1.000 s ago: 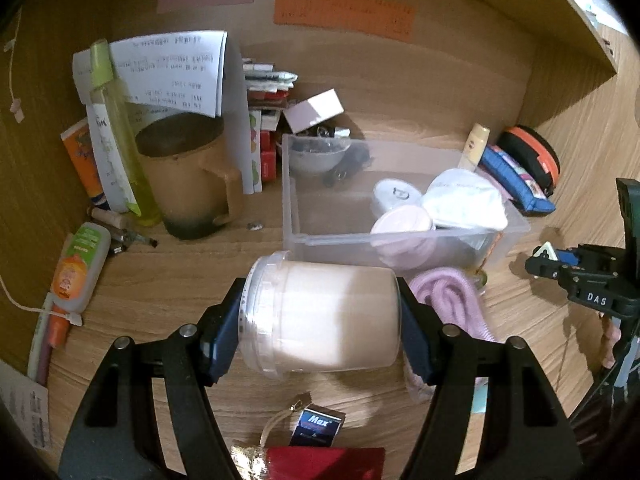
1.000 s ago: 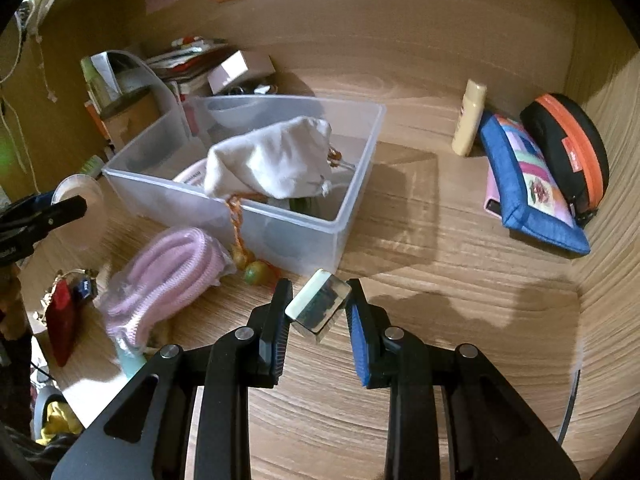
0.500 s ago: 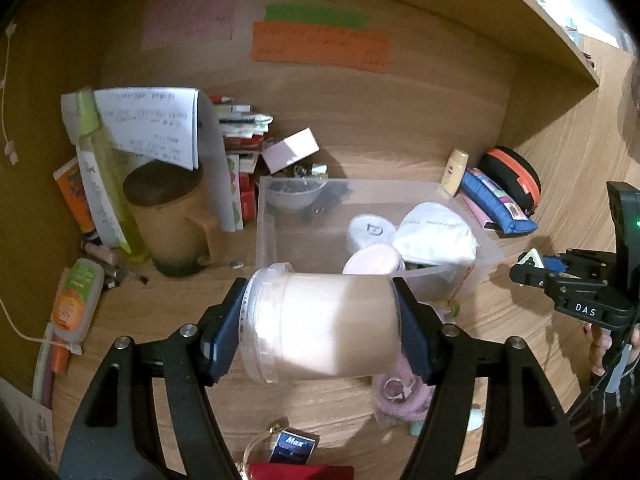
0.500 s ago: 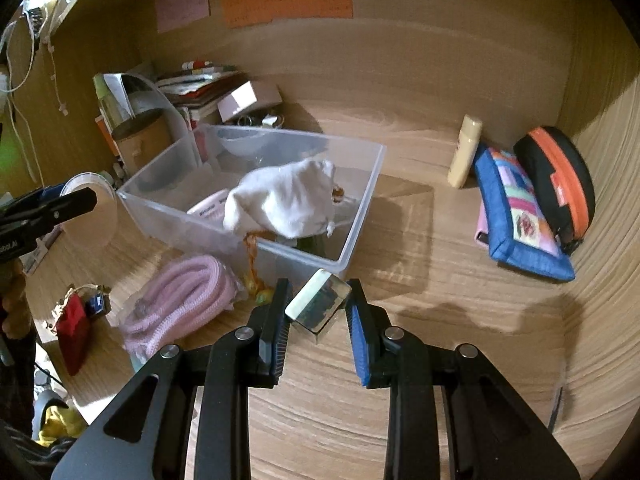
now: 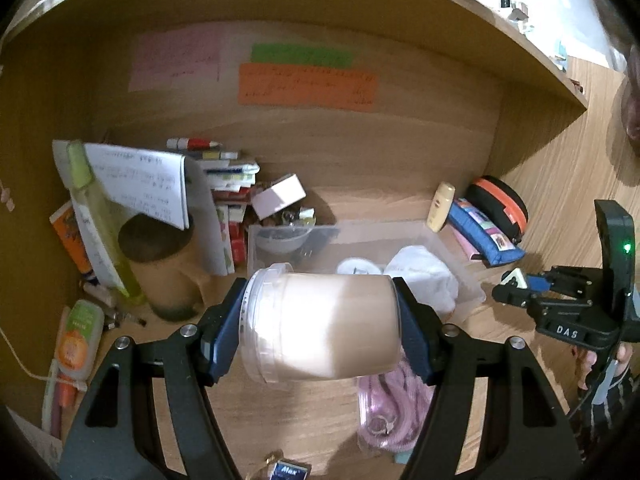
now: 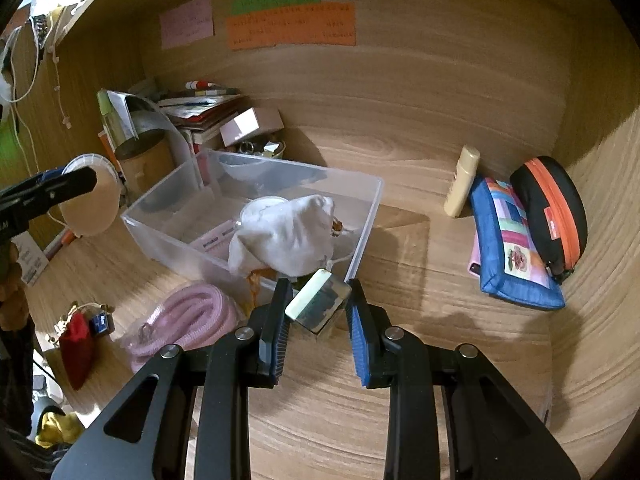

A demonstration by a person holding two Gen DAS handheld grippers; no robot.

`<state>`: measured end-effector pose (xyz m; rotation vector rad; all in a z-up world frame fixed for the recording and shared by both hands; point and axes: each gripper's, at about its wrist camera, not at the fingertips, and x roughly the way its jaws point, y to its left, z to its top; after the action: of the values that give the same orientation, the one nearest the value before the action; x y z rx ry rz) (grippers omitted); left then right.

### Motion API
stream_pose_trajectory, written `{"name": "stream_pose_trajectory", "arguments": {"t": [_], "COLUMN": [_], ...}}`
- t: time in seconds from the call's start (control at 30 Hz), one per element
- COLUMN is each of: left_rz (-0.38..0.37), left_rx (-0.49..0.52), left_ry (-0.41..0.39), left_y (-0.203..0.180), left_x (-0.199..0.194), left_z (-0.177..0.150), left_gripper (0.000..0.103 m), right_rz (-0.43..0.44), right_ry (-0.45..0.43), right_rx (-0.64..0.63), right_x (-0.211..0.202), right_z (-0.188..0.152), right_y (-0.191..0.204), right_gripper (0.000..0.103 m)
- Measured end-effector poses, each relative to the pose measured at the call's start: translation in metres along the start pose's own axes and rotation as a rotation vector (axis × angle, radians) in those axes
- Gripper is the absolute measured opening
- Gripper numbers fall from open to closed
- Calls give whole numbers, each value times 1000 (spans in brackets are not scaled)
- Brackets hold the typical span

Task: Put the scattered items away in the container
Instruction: 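Carry the frosted cylinder and clear cube over the clear box with both tools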

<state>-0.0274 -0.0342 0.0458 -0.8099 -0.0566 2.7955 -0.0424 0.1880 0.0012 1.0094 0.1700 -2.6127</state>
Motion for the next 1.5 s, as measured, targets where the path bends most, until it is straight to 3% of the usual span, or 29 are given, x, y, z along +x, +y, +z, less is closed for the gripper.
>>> {"name": "stream_pose_trajectory", "arguments": {"t": [0.37,0.6,0.87,1.3,1.5], "left_rz": [-31,16,19,35,-11], "left_rx": [-9,21,22,21,7], "left_ry": [78,122,195,242,253], "left_y": [0,-5,-4,4,7], "left_x": [45,75,103,110,112], "left_z": [12,6,-1,-14,-14], "left_gripper": [68,68,68,68,73], "right_rz": [15,27,38,20,-1], "right_ry": [-19,-5,17,42,47], "right_rx": [-5,-2,14,7,-6], "right_x": [6,16,27,50,59], "right_z": [10,13,14,21,27], "right_y": [3,1,-5,-5,-5], "right_gripper": [24,24,24,24,24]}}
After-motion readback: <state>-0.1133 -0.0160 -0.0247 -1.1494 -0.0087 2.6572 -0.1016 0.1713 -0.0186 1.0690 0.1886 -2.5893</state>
